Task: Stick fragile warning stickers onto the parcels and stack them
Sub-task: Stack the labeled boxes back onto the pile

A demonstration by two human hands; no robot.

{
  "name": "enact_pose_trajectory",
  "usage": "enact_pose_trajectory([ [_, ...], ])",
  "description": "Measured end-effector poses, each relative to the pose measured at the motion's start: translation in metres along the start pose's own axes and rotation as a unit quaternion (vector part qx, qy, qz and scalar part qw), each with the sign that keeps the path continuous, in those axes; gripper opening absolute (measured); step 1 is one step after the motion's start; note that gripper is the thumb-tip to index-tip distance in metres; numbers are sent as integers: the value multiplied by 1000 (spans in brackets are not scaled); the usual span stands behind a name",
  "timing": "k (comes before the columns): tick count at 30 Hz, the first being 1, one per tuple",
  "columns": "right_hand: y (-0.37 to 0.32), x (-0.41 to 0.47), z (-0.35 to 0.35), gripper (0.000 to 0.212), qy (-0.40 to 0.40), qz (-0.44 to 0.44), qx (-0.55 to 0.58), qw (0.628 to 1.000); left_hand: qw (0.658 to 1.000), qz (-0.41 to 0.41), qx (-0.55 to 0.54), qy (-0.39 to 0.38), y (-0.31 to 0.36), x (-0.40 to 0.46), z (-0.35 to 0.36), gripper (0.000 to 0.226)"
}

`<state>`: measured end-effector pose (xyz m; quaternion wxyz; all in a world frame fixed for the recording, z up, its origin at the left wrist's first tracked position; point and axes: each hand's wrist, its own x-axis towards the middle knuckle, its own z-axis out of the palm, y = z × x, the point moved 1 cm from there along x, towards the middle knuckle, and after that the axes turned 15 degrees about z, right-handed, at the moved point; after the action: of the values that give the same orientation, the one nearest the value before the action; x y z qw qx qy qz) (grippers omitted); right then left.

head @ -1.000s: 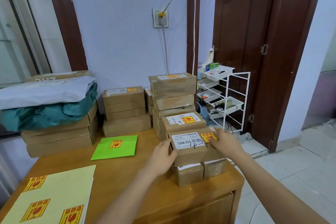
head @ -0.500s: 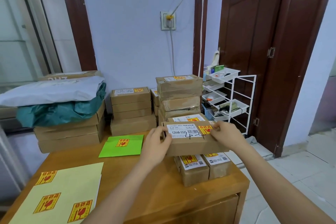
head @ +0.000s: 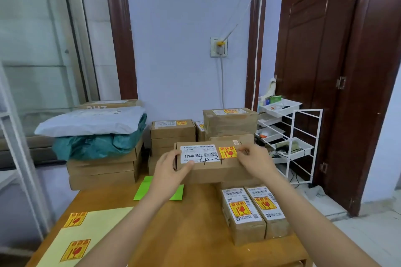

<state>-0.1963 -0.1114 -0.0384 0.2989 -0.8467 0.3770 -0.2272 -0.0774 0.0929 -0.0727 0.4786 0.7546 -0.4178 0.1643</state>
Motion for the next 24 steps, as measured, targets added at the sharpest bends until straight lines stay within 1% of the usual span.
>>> enact_pose_trajectory([
  [2, -10, 3, -2, 28, -6, -16, 10, 1000, 1000, 2, -5, -10, -3, 4, -7, 66],
  [3, -15, 4, -3, 28, -9, -25, 14, 1000, 1000, 6, -6, -15, -3, 6, -11, 71],
  [7, -35, 10, -4, 31, -10, -51, 32, 998, 999, 12, 9, -29, -6, 16, -21, 80],
  [11, -53, 15, 0, 33, -4, -75, 56, 996, 1000, 0, 12, -9, -14, 30, -31, 83],
  [16, -75, 25, 4, 36, -6, -88, 155, 984, 999, -6, -6, 43, -22, 48, -44, 82],
  [20, -90, 37, 12, 36, -46, -71, 256, 963, 997, -9, -16, 77, -26, 62, -51, 78],
  [24, -101, 47, 26, 24, -76, -67, 335, 937, 995, -20, -43, 87, -31, 77, -56, 88],
])
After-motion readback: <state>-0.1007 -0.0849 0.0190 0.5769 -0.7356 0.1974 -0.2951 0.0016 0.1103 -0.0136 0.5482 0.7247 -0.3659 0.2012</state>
